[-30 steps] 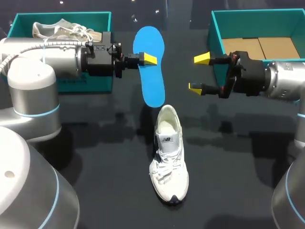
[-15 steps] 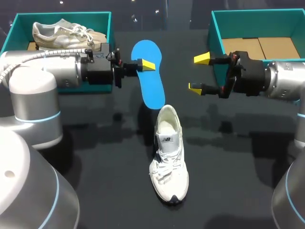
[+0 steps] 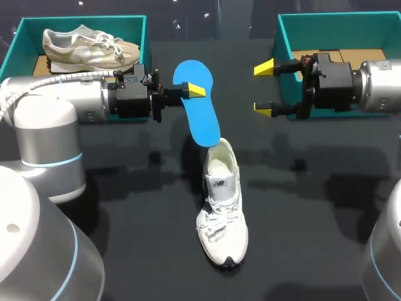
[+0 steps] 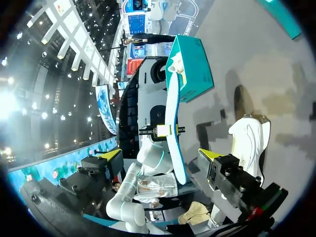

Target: Take the shoe out of the shoebox, open the shoe tongue, remove and reinsert the insole, then place the shoe into the shoebox

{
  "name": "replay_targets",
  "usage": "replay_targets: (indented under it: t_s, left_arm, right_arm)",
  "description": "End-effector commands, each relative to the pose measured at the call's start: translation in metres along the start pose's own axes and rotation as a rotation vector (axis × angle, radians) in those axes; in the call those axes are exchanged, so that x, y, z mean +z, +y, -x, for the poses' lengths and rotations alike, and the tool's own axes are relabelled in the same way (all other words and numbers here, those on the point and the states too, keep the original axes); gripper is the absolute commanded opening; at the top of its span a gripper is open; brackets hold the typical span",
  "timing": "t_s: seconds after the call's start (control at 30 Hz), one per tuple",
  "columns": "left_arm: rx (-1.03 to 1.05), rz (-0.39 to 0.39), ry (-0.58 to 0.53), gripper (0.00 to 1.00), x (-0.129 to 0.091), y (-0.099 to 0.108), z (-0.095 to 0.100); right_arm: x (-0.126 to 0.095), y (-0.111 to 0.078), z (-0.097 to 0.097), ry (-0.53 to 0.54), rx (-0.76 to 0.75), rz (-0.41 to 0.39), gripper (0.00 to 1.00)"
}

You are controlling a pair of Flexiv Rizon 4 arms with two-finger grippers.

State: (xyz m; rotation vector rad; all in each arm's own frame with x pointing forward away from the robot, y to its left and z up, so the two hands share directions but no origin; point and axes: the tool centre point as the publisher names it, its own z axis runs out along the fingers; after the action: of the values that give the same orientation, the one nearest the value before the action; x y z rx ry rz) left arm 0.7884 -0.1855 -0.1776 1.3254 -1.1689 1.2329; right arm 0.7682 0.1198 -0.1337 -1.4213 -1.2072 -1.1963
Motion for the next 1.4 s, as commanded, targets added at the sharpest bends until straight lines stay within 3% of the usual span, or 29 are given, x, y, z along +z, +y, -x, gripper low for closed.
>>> replay_targets:
  t_s: [0.03, 0.53, 0.73, 0.87, 1.17, 1.4]
  left_arm:
    - [0.0, -0.001, 0.001, 0.0, 0.001, 0.0, 0.001]
    - [0.0, -0.001, 0.001, 0.0, 0.001, 0.0, 0.001]
    - [0.0, -0.001, 0.001, 0.0, 0.001, 0.0, 0.001]
    - [0.0, -0.001, 0.001, 0.0, 0.001, 0.0, 0.001]
    - [0.0, -0.001, 0.001, 0.0, 0.001, 0.0, 0.001]
    - [0.0, -0.001, 0.001, 0.0, 0.001, 0.0, 0.001]
  right_arm:
    - [-0.004, -0.007, -0.021, -0.182, 0.023, 0.01, 1.0]
    - [0.013, -0.001, -0.05, -0.584, 0.166, -0.058, 1.0]
    - [0.032, -0.002, -0.054, -0.742, 0.242, -0.092, 1.0]
    - [0.041, -0.006, -0.053, -0.826, 0.282, -0.08, 1.0]
    - [0.055, -0.007, -0.073, -1.025, 0.33, -0.01, 1.0]
    - [0.067, -0.009, -0.087, -1.1, 0.226, -0.004, 1.0]
